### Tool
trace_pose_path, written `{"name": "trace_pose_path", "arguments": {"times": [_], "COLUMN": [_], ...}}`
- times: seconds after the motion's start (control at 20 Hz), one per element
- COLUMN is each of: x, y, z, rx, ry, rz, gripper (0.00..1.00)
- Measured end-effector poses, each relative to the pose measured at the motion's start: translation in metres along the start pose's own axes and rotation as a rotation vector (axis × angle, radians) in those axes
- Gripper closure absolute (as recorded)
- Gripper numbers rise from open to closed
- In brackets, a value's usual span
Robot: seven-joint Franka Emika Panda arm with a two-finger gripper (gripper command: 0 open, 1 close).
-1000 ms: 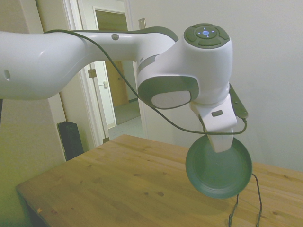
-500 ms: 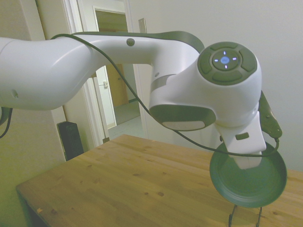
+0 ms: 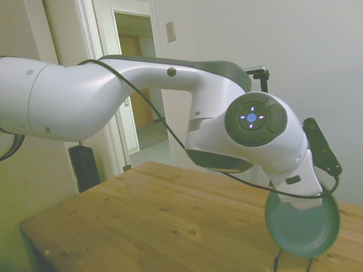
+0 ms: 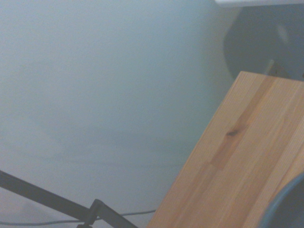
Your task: Load the plate
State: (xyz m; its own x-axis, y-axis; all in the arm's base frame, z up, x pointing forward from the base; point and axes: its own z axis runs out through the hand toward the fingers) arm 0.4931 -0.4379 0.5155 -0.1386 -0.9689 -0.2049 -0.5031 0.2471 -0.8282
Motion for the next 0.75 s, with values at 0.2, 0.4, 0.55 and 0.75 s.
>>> {"name": "trace_pose_path", "arguments": {"times": [0.2, 0.4, 0.55, 0.75], "x": [-0.016, -0.026, -0.035, -0.053], "y": [0.014, 0.024, 0.031, 0.021], "z": [0.001, -0.005, -0.015, -0.058], "rx": [-0.002, -0.010, -0.057, -0.121], "ry": [-0.015, -0.031, -0.055, -0.135], "rz": [-0.029, -0.048, -0.096, -0.153], "gripper": [1.00, 1.00, 1.00, 0.00]}}
